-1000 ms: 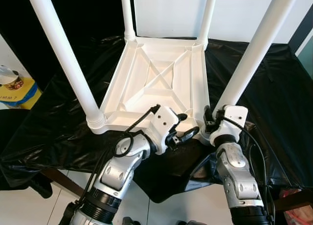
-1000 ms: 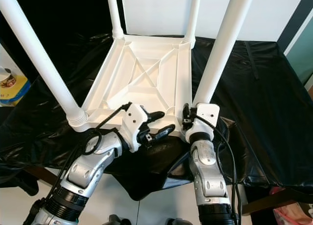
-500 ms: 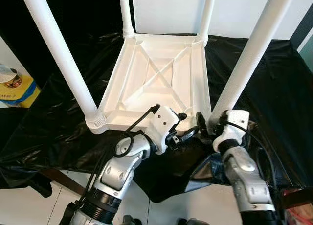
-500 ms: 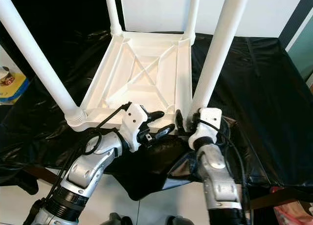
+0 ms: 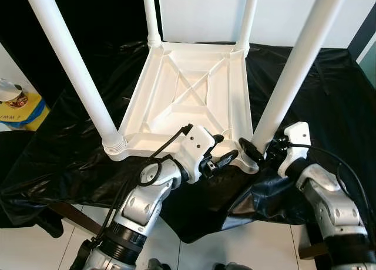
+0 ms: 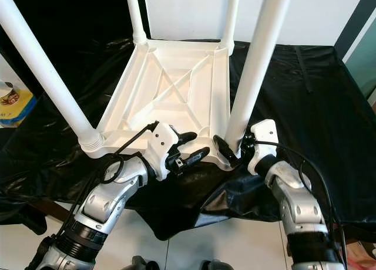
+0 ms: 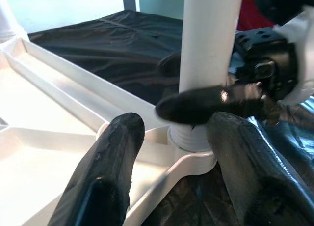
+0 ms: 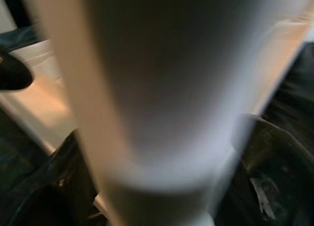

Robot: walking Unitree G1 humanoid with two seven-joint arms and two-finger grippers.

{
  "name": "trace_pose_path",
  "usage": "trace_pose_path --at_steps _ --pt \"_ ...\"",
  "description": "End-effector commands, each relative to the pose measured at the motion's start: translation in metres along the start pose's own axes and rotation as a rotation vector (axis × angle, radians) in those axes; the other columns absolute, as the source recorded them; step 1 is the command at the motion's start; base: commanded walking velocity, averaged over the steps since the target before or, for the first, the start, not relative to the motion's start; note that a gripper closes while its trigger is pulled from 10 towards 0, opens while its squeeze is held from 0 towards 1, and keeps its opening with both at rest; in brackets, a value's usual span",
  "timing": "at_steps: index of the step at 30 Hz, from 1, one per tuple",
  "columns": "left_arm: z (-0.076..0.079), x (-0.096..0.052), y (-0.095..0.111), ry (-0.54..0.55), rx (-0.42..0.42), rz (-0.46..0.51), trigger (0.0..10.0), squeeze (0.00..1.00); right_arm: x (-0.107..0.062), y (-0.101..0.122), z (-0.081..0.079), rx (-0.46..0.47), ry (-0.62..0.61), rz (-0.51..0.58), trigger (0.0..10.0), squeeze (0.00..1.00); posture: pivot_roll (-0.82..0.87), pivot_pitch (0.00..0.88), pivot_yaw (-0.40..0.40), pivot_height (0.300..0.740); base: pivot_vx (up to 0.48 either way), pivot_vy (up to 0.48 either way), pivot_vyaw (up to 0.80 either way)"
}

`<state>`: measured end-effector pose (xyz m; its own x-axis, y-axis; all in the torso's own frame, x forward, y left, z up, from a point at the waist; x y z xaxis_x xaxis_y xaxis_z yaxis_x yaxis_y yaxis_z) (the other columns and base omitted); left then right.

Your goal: Building children table

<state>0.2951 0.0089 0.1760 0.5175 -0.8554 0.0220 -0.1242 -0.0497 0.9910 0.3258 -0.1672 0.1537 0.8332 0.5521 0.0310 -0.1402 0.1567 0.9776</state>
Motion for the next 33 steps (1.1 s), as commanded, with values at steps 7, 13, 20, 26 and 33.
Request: trace_pose_path --at_steps 7,13,20,26,33 --pt "0.003 -0.002 -0.001 -0.037 0.001 -0.002 10.0 0.0 0.005 -0.017 -0.002 0.022 0.042 -0.053 0.0 0.0 -0.13 0.074 -0.016 0.74 0.0 0.0 0.0" --pt "0.003 -0.004 -0.003 -0.032 0.001 -0.007 10.0 0.0 0.004 -0.025 -0.003 0.011 0.032 -0.068 0.1 0.0 -0.13 0.079 -0.016 0.74 0.0 0.0 0.0" --pt "0.004 -0.006 -0.006 -0.025 -0.018 -0.008 10.0 0.0 0.002 -0.03 -0.005 0.091 -0.102 -0.071 10.0 0.0 -0.12 0.086 -0.017 0.74 0.0 0.0 0.0" --pt "0.005 -0.008 -0.008 -0.012 -0.015 -0.008 10.0 0.0 -0.001 -0.03 -0.01 0.147 -0.243 -0.061 10.0 0.0 -0.13 0.092 -0.016 0.74 0.0 0.0 0.0" --pt "0.003 -0.009 -0.011 0.001 -0.037 -0.02 10.0 0.0 -0.006 -0.036 -0.014 0.249 -0.595 -0.103 10.0 0.0 -0.13 0.093 -0.015 0.74 0.0 0.0 0.0"
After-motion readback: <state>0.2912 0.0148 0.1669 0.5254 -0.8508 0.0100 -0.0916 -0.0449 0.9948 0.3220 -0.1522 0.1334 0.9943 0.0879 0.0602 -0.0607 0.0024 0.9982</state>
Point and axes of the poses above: a point about 5 cm out from each wrist's last joint towards the gripper, its own x axis pointing out of the wrist towards the gripper, its own y axis along the axis of the wrist's last joint, z = x × y, the point moved 3 cm from there along x, pointing out of the wrist towards the gripper, and after that the axes turned 4 degrees about -x, right-handed, at the moved point
